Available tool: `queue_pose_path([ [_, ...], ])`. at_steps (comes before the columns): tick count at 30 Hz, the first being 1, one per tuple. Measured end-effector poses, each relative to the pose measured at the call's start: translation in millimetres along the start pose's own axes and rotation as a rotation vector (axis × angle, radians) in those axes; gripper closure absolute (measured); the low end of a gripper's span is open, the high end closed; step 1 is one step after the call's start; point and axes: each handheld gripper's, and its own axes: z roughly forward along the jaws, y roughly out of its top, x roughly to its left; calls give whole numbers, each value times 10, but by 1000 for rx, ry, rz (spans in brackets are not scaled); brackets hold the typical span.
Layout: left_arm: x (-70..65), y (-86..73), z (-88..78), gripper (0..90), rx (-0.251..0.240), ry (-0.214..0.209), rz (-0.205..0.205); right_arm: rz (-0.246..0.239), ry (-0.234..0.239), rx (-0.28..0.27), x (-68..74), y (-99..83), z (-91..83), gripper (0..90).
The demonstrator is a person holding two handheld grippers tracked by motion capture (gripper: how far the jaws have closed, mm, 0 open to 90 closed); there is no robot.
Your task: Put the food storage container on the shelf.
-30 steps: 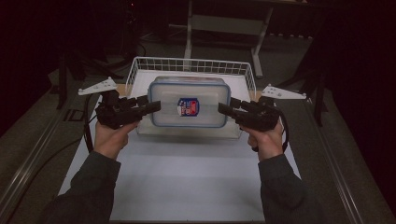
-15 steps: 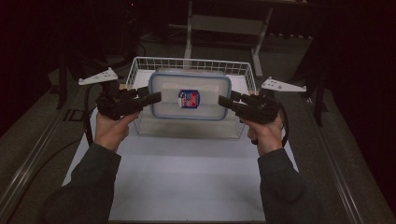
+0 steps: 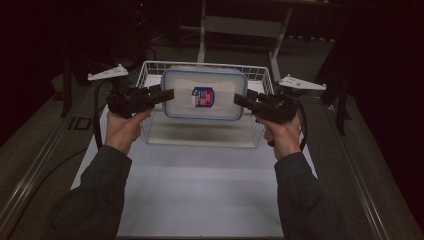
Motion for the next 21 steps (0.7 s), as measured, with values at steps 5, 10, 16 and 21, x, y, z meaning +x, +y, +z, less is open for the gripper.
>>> queue_pose_path([
  [5,92,21,75,490,-1,-5,-26,26,-6,-5,-81,5,48,516],
  [10,192,36,151,490,-7,-4,-50,46,-12,-2,-155,11,101,516],
  [16,322,14,227,488,11,7,-84,74,-31,12,-256,-2,208,513],
  [21,400,-22,290,485,38,36,-99,81,-53,37,-303,-36,273,512],
])
